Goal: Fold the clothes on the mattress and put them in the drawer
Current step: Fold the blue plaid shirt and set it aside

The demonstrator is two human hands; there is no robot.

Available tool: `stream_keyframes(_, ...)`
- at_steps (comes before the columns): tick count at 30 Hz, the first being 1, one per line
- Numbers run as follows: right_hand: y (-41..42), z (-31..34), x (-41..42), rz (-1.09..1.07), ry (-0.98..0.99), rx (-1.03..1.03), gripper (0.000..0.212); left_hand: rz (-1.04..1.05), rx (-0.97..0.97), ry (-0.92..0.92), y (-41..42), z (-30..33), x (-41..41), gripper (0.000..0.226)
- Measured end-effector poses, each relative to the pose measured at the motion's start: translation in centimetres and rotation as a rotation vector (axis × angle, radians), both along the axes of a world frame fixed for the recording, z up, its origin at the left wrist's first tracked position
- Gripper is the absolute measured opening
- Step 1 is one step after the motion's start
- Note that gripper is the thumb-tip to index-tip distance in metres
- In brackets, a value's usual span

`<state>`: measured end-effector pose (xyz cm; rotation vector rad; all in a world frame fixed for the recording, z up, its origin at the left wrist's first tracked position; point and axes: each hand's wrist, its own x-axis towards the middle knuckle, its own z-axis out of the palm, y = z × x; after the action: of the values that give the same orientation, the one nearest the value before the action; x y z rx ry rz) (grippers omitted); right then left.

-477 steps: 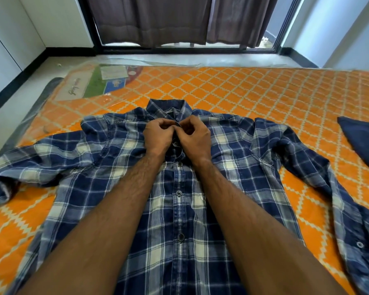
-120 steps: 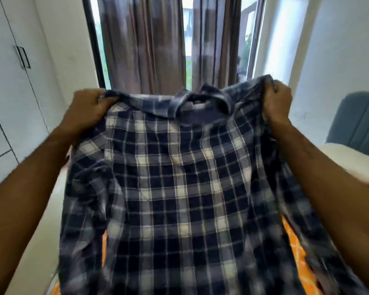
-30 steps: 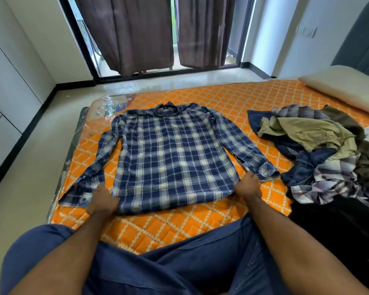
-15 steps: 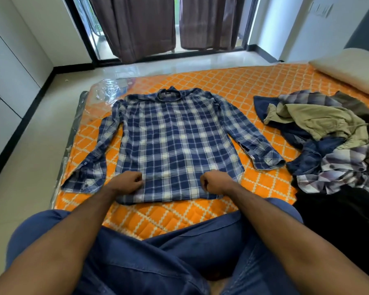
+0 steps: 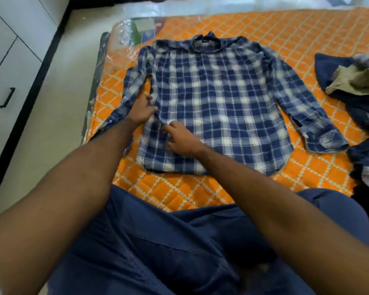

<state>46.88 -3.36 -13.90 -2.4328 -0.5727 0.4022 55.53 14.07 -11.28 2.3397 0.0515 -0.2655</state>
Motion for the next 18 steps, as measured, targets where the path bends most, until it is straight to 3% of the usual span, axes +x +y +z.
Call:
stream_keyframes(4, 2.9, -0.4, 1.5, 0.101, 0.008, -0.047, 0.053, 0.010, -0.224, 0.047, -0.2, 0.0, 5.1, 0.055)
stream_keyframes(7, 4.5, -1.2, 1.7, 0.205, -0.124, -0.170, 0.051, 0.084, -0.379, 0.060, -0.2, -0.8, 10.3, 0.056)
stream_keyframes(12, 5.8, -2.3, 1.7, 0.147, -0.247, -0.165, 0.047, 0.225, -0.640, 0.073, 0.0, -3.5, 16.9, 0.047)
stream_keyframes(14, 6.2, -2.5, 1.4, 0.124, -0.286, -0.154, 0.046, 0.270, -0.662, 0.035, 0.3, -4.7, 18.6, 0.042)
stream_keyframes(18, 6.6, -2.5, 0.6, 0.186, -0.315, -0.114, 0.055, 0.263, -0.510, -0.042, 0.9, -5.6, 19.2, 0.042)
